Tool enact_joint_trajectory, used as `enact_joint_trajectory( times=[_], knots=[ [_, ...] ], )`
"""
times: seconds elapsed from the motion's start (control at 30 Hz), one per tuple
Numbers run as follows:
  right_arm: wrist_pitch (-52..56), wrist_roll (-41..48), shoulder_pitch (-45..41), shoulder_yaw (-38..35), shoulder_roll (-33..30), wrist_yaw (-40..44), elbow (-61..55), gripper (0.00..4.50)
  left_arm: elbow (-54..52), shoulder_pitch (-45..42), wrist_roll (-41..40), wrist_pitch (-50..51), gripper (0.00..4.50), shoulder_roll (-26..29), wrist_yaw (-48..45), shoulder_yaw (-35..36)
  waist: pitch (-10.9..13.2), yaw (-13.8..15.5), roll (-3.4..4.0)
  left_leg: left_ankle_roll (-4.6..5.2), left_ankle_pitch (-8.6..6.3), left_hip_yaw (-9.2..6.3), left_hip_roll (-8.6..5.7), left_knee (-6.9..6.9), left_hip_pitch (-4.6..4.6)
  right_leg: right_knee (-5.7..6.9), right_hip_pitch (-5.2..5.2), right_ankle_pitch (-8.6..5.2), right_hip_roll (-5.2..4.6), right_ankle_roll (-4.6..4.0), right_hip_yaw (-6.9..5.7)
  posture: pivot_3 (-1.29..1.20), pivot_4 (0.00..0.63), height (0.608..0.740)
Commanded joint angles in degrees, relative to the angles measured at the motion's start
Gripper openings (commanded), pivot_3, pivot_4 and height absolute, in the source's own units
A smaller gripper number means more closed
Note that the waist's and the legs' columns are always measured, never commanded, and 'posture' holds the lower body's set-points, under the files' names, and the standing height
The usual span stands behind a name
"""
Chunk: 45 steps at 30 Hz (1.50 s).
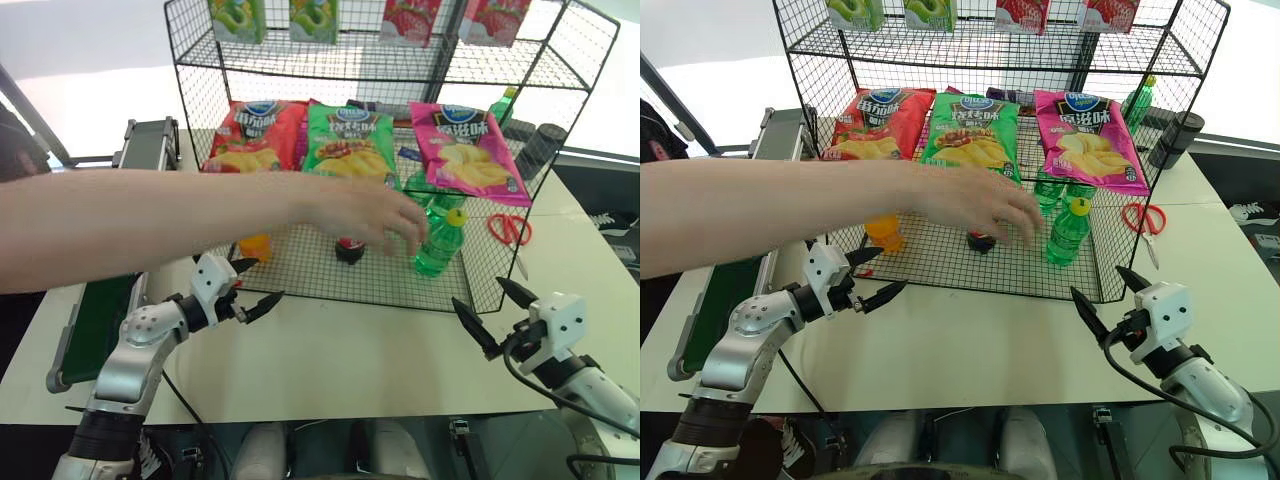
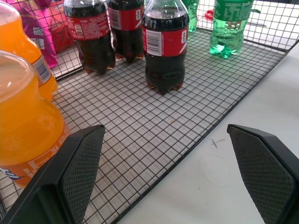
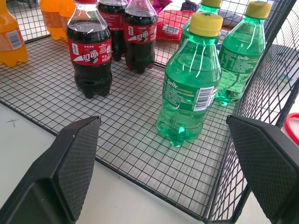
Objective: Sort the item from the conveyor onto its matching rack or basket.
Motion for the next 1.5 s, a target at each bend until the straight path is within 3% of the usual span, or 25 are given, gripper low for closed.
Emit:
enact_joint_trajectory(
  times=[0.03,1.2,1.5],
  knots=[
    [-0.75,0.42,-0.34,-0.01,0.1,-0.27,-1.04,4.48,-0.93,-0.61,-0.04,-0.46,4.5,-0.06,0.17,0.05,0.0,0.0,0.0,0.0,0.0,0.0,0.0,0.0,0.0,0.0,0.0,0.0,0.0,0.0,0.0,0.0,0.15,0.73],
    [-6.51,1.9,-3.61,-0.21,2.55,-1.76,1.33,4.48,-1.09,-1.28,-0.51,0.01,4.5,-1.09,1.29,-0.24,-0.01,-0.02,0.0,0.0,0.0,0.0,0.0,0.01,0.01,0.01,0.02,0.0,0.01,0.0,0.0,0.0,0.15,0.73],
    [-5.7,1.53,-6.59,2.79,2.44,-0.82,2.08,4.48,-3.44,-0.63,-4.44,4.59,4.5,-2.2,6.53,5.46,-0.01,-0.08,0.0,0.0,0.0,0.0,0.0,0.01,0.02,0.01,0.02,0.0,-0.01,0.0,0.0,0.0,0.15,0.73]
  ],
)
